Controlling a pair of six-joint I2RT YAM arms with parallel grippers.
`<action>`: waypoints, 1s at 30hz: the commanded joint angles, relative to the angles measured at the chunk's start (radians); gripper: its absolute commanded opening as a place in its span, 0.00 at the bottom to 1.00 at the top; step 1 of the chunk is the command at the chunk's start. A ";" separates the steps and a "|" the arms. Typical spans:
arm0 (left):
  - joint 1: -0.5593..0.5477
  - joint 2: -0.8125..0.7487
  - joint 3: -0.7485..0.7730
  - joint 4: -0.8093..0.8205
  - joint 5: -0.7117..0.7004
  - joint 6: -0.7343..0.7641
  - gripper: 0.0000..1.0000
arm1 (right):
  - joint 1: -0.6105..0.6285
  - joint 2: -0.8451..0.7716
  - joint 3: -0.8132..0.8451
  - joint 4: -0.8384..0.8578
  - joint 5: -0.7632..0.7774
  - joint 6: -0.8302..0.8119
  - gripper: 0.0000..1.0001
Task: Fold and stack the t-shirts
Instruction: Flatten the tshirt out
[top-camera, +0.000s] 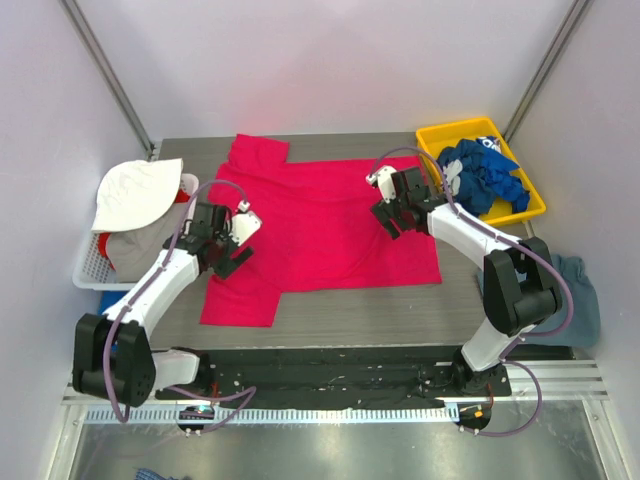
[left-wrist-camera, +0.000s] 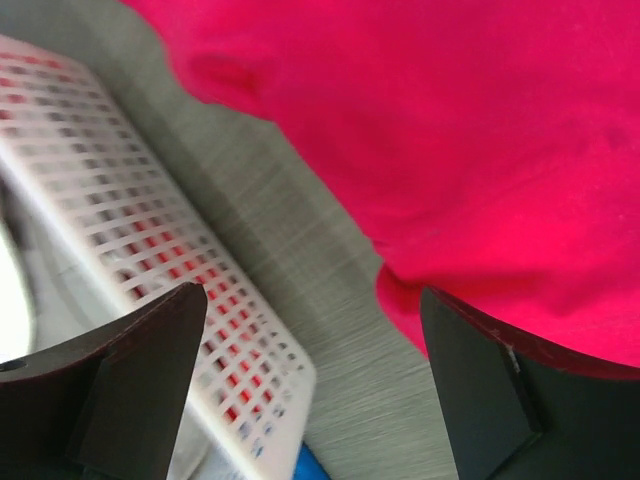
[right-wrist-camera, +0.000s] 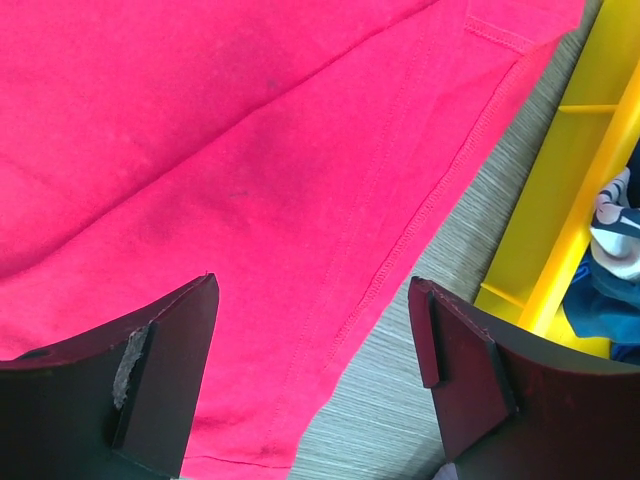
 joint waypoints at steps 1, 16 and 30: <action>0.001 0.074 0.014 -0.004 0.074 -0.037 0.89 | 0.008 -0.043 -0.009 0.018 -0.001 0.011 0.83; 0.021 0.228 -0.050 0.050 0.094 -0.022 0.58 | 0.010 -0.046 -0.047 0.035 0.007 -0.003 0.82; 0.050 0.236 -0.096 -0.022 0.179 -0.046 0.17 | 0.010 -0.059 -0.076 0.046 0.016 -0.009 0.82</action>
